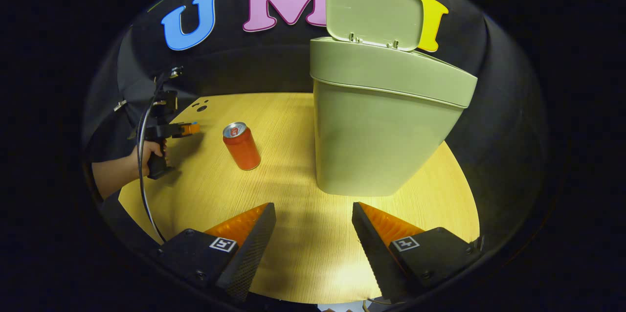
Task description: Press the lid of the desktop garbage bin to open it, pick up the crumpled paper on the desktop and throw it into the bin, then pick up the pop can on the desktop and drop it into the bin, and finally close the garbage bin lid.
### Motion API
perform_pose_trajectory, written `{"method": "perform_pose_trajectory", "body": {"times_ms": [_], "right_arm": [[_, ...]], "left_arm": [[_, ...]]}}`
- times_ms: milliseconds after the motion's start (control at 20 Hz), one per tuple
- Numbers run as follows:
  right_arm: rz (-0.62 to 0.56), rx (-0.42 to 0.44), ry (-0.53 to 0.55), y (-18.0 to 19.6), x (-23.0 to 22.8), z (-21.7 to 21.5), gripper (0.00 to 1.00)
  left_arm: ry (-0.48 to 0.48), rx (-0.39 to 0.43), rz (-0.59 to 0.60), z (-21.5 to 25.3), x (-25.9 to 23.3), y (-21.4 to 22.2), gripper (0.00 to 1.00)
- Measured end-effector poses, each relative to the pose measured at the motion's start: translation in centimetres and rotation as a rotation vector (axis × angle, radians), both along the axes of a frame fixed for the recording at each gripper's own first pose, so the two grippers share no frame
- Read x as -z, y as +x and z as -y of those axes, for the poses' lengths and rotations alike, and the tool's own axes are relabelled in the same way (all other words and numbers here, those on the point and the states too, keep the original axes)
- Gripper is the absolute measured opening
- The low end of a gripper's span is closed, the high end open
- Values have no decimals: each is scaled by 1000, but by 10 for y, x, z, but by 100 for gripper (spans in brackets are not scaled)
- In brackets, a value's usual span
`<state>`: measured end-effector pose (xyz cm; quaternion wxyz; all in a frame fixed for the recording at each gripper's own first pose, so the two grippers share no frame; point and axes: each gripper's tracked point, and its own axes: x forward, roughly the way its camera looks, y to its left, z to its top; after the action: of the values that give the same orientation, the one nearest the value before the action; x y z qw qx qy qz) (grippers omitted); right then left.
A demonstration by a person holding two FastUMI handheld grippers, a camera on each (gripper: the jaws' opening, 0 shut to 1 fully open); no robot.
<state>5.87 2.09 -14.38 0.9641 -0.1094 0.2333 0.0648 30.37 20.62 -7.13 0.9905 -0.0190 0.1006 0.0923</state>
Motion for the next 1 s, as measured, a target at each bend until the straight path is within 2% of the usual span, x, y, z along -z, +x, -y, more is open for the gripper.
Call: {"method": "perform_pose_trajectory", "body": {"times_ms": [50,100,250,300,400,450,600,650,750,800,850,900,950,1000], "right_arm": [[10,3,8,0,-2,1,99],[25,4,21,0,-5,0,99],[44,1,43,-4,-8,1,99],[46,-4,53,-6,-8,1,99],[48,-10,70,-11,-7,3,99],[52,-12,79,-13,-7,4,99],[70,-4,107,-21,-9,15,98],[78,1,116,-24,-9,20,98],[92,19,130,-28,-10,30,99],[98,29,138,-29,-10,36,99],[99,37,143,-30,-9,42,99],[98,48,145,-30,-6,48,99],[98,58,148,-30,-4,52,99],[100,70,154,-29,-4,58,99]], "left_arm": [[19,14,20,6,-12,-8,36],[35,28,39,13,-26,-16,40],[62,84,93,39,-60,-49,33],[76,96,101,47,-69,-60,36],[91,132,113,67,-84,-82,36],[90,150,123,78,-93,-93,32],[87,193,152,110,-115,-121,32],[83,207,161,122,-123,-128,36],[65,247,182,149,-139,-141,36],[60,271,196,165,-149,-146,32],[59,295,214,181,-159,-152,36],[56,326,231,199,-170,-156,32],[50,360,244,217,-179,-160,32],[42,394,260,236,-189,-163,36]]}}
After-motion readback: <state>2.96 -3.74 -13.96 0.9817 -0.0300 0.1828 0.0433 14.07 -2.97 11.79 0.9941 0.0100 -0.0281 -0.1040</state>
